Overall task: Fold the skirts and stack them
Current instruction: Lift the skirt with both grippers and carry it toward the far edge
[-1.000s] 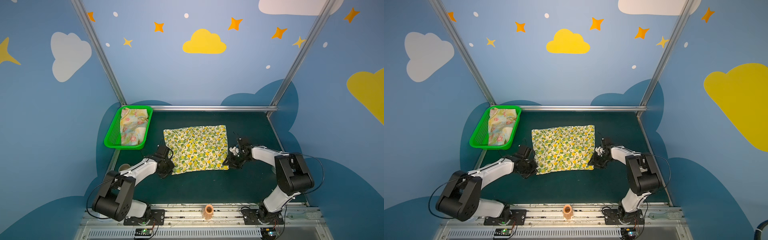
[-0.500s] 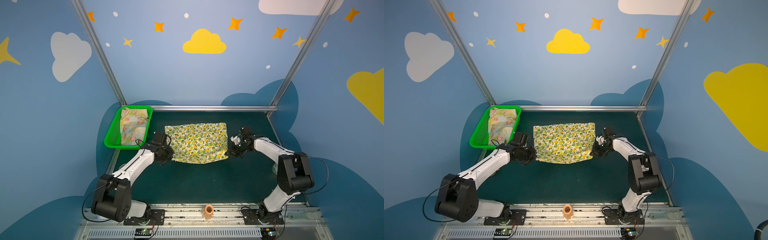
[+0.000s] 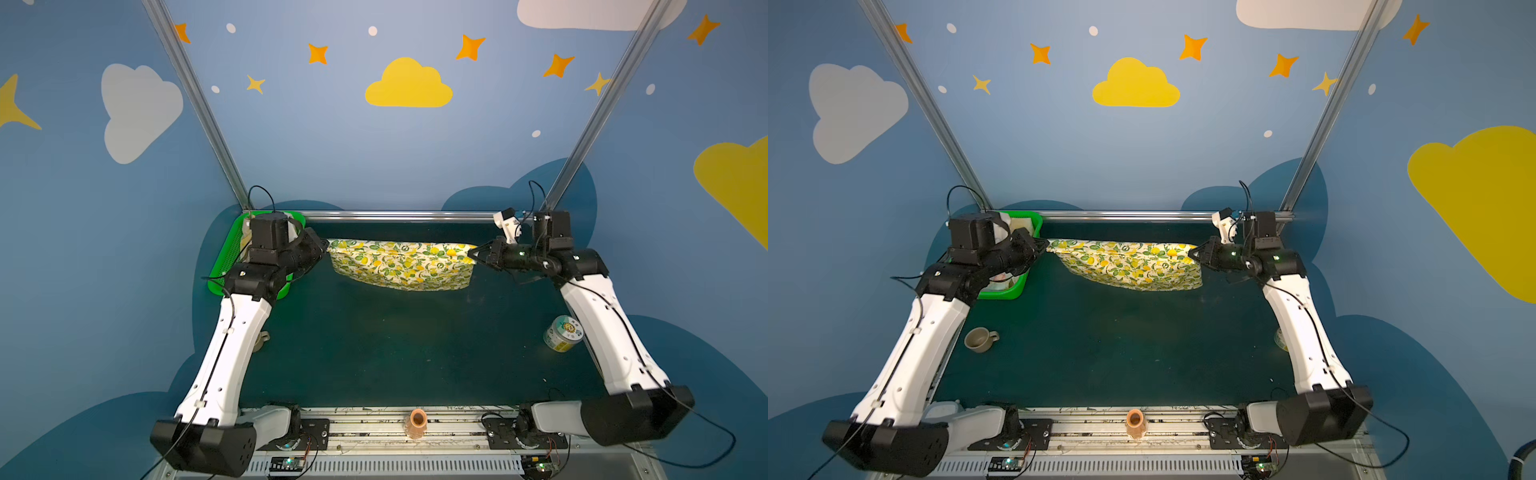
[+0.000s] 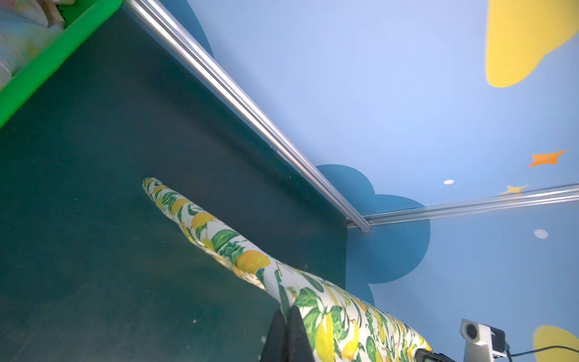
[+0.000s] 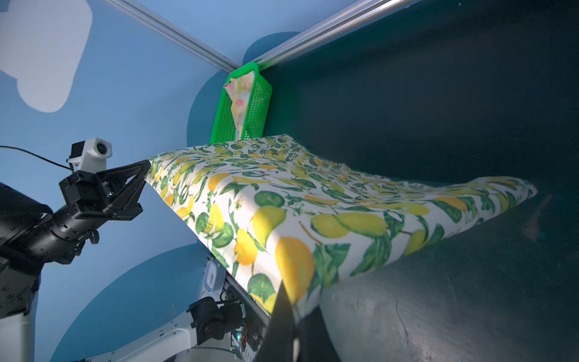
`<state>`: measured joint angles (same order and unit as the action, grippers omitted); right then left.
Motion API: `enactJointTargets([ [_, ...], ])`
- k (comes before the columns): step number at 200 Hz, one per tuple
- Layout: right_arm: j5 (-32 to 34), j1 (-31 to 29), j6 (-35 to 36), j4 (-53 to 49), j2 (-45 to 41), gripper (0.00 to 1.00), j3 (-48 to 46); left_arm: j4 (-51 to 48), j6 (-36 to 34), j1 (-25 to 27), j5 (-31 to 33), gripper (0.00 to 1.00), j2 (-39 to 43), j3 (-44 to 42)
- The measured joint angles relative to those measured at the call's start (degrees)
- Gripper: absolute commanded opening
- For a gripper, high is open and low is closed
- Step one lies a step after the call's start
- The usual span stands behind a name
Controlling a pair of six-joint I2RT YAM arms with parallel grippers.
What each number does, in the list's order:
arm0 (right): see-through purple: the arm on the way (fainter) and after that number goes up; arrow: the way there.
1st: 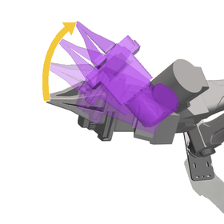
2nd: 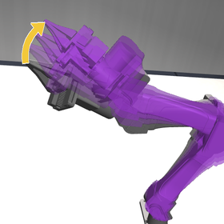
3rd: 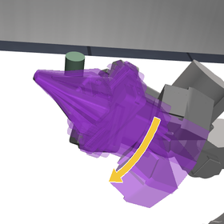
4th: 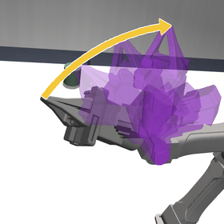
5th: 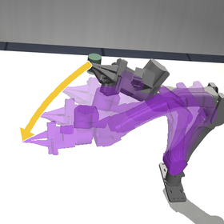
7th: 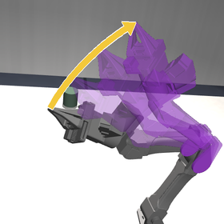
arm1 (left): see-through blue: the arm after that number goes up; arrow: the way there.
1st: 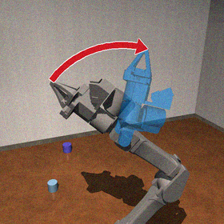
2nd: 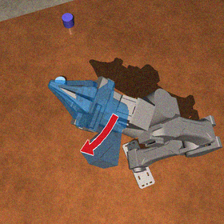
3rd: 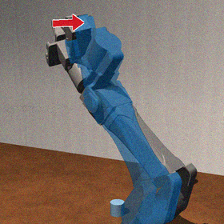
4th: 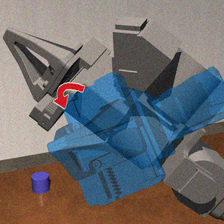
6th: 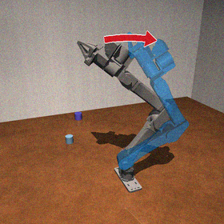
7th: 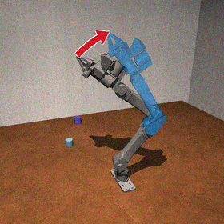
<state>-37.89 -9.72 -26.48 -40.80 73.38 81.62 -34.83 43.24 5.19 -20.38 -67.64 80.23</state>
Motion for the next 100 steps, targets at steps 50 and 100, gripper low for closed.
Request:
enactJointTargets([
  [50,-3.4,2.5,-3.6,5.5,-8.4,0.0,-4.9,-3.1,0.0,-0.4,-2.4,0.04,5.4,2.1],
  [100,-7.2,4.5,-6.0,11.0,3.1,0.0,-2.9,-3.2,-0.5,-1.3,-4.2,0.04,-4.0,6.5],
])
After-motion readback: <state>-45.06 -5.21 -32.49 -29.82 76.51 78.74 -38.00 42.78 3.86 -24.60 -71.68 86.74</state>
